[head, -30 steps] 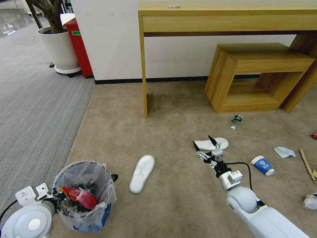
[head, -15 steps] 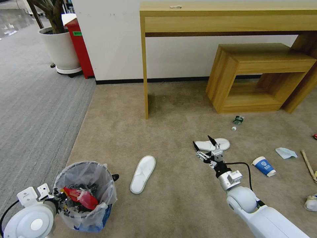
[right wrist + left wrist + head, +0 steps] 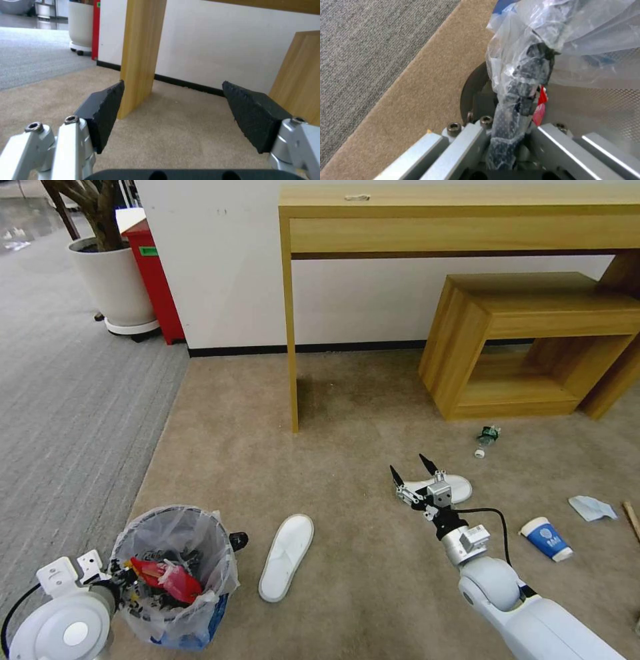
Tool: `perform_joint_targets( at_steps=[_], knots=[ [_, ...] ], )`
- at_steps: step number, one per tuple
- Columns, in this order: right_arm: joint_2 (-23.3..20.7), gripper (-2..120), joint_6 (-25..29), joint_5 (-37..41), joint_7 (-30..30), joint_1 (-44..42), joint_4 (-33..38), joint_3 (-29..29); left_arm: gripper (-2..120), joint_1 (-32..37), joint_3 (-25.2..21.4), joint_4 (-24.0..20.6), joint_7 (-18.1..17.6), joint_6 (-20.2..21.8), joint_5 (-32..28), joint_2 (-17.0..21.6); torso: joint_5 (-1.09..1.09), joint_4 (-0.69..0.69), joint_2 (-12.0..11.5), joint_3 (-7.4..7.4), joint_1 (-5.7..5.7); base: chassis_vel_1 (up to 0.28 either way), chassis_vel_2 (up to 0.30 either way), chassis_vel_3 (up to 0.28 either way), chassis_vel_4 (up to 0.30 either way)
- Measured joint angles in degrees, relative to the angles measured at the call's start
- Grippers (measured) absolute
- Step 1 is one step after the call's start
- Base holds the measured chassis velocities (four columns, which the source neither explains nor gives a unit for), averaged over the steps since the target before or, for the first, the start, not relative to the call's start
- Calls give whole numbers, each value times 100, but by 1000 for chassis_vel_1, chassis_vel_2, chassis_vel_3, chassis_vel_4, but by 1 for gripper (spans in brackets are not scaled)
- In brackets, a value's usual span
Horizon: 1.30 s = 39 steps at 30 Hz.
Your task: Pick up the trash bin and place the garbage on the floor into it.
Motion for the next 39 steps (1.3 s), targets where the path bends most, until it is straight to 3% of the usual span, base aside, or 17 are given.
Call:
perform_joint_targets(
  at_steps=[9,13,21,28,30,39],
  knots=[
    [27,81,147,-8,0,31,-36,-64,0,-4,-4,-4,-1,-2,2,4,0,-1,0,-1,0,-24,19,18,-28],
    [9,95,203,-45,57,80,-47,-180,0,-12,10,7,-4,-3,9,9,0,-1,0,-1,-1,0,0,0,0],
    [-150,100,114,-52,117,218,-33,-447,0,-12,14,16,-4,-3,8,40,0,-1,0,-1,-1,0,0,0,0],
    [-453,100,-216,684,4,451,210,-998,0,-10,35,24,-6,-3,-3,97,0,0,0,-1,-1,0,0,0,0],
    [-597,100,-215,768,-286,531,219,-1293,0,-22,63,41,-13,-3,9,102,2,-1,0,-1,-2,0,0,0,0],
    [-942,100,147,-466,-1123,797,-3,-1584,0,-52,138,88,-15,-9,94,51,3,0,0,-2,-2,0,0,0,0]
  ],
)
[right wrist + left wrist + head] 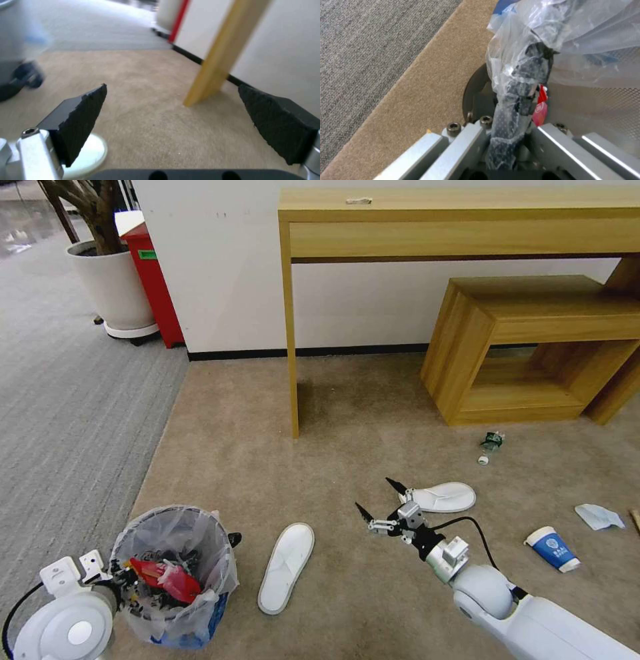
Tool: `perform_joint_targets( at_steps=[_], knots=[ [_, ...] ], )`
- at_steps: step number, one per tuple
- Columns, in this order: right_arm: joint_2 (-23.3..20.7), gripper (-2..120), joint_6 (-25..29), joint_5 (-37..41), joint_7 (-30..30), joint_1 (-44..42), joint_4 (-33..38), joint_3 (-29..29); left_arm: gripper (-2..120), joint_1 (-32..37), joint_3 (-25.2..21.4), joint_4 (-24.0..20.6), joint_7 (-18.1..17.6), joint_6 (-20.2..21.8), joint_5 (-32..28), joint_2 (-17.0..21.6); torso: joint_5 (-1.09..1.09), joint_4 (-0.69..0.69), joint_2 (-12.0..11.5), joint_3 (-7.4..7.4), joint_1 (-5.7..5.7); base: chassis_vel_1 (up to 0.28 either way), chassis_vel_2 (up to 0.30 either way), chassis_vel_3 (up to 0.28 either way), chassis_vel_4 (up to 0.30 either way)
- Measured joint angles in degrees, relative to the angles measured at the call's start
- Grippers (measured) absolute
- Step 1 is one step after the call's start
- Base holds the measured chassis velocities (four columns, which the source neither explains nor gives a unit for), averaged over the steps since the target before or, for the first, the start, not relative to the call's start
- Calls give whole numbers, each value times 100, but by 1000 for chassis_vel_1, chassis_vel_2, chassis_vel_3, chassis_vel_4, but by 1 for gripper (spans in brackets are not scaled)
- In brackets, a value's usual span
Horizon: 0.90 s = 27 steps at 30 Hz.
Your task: Pick up the trash bin and place the garbage on the floor into it.
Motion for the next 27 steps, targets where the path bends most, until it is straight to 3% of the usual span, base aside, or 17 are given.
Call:
perform_joint_targets(
  at_steps=[8,27],
  knots=[
    [-138,100,288,-401,-579,246,-150,-158,0,27,51,-23,3,2,126,-101,0,0,0,0,0,0,0,0,0],
    [123,100,699,-897,-766,441,-709,-654,0,100,96,-62,31,23,337,-274,0,0,1,0,0,0,0,0,0]
  ],
)
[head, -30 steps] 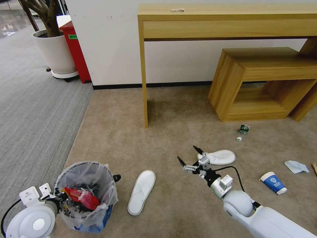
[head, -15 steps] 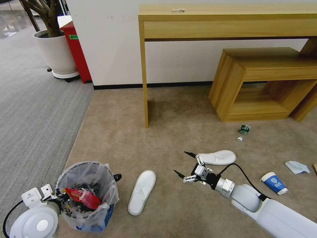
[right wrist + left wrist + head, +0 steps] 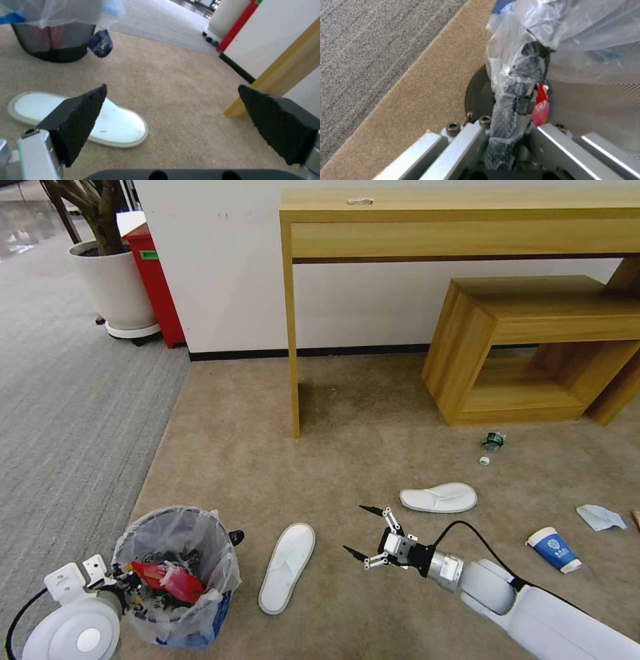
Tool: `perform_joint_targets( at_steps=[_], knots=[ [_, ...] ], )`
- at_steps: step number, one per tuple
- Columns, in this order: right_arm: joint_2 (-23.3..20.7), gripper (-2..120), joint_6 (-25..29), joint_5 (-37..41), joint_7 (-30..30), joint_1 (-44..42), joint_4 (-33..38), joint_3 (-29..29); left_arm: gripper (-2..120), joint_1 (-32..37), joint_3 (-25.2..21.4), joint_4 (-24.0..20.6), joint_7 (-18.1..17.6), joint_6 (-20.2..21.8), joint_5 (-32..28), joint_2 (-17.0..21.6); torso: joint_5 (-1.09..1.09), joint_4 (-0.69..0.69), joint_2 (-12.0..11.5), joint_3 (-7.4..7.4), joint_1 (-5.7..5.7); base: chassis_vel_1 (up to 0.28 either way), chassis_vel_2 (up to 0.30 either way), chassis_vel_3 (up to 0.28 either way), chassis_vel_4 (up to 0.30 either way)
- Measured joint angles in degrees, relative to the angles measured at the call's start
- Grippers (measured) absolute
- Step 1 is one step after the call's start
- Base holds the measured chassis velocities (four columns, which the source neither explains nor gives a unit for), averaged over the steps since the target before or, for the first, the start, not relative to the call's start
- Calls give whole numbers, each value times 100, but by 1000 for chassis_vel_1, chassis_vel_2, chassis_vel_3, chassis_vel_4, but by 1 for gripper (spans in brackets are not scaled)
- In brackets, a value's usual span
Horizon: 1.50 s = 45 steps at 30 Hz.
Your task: Pick up the trash bin and place the garbage on the floor into it.
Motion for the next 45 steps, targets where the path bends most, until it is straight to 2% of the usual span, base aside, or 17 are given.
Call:
perform_joint_targets(
  at_steps=[28,36,45],
  knots=[
    [686,99,213,169,-133,530,-1171,-370,0,27,6,-68,53,23,42,-40,-7,-1,-1,2,2,0,0,0,0],
    [817,99,48,813,38,538,-1113,-575,0,76,19,-147,59,40,39,-7,-7,-2,-1,2,2,0,0,0,0],
    [913,99,-194,1032,361,503,-920,-716,0,69,35,-122,58,40,42,1,-3,-1,-1,1,1,0,0,0,0]
  ],
)
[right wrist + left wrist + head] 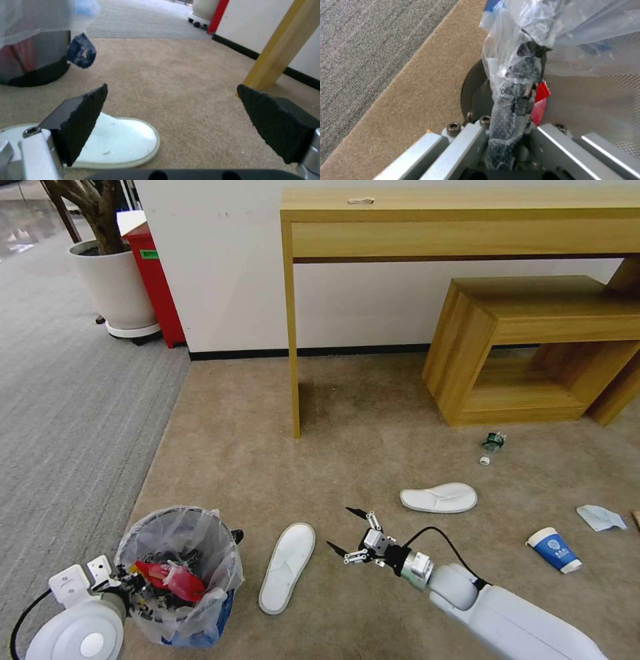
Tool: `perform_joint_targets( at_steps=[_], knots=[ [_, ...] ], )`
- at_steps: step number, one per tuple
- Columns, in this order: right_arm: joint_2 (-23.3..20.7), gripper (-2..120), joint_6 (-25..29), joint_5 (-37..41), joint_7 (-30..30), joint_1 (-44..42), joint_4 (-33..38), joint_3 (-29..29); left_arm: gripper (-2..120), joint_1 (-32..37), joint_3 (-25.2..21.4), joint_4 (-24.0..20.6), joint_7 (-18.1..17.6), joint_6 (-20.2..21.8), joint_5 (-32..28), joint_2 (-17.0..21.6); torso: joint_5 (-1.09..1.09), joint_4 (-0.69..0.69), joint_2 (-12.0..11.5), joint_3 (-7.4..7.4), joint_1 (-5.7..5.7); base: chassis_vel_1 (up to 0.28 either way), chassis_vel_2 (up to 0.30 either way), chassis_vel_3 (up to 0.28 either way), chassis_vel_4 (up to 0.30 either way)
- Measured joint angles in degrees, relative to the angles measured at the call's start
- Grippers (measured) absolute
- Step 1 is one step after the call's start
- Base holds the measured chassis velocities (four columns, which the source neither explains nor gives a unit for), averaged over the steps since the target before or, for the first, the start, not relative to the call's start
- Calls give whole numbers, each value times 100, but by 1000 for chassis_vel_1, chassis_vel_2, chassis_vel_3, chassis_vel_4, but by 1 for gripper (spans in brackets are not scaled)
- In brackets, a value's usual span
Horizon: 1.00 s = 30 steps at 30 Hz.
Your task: Pick up the trash bin and place the garbage on the floor into it.
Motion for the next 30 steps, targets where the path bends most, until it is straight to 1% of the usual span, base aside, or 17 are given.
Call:
perform_joint_targets(
  at_steps=[4,11,13,19,27,30],
  knots=[
    [5,99,-22,0,29,124,5,-93,0,-22,15,12,0,0,0,25,0,0,0,0,0,0,0,0,0],
    [-40,97,55,-127,-161,467,-126,-396,0,-58,37,42,-1,-1,20,-8,3,1,0,0,0,0,0,0,0],
    [-38,97,128,-230,-257,666,-227,-538,0,-66,38,53,5,-4,44,-27,3,1,0,0,0,0,0,0,0],
    [22,97,247,-415,-377,912,-447,-725,0,-56,35,52,49,-16,109,-78,1,1,0,0,0,0,0,0,0],
    [53,97,373,-563,-500,1039,-644,-834,0,-103,33,73,63,-20,151,-147,1,1,0,0,0,0,0,0,0],
    [84,97,465,-585,-621,1194,-843,-939,0,-130,29,70,71,-24,186,-221,0,1,0,0,0,0,0,0,0]
  ],
)
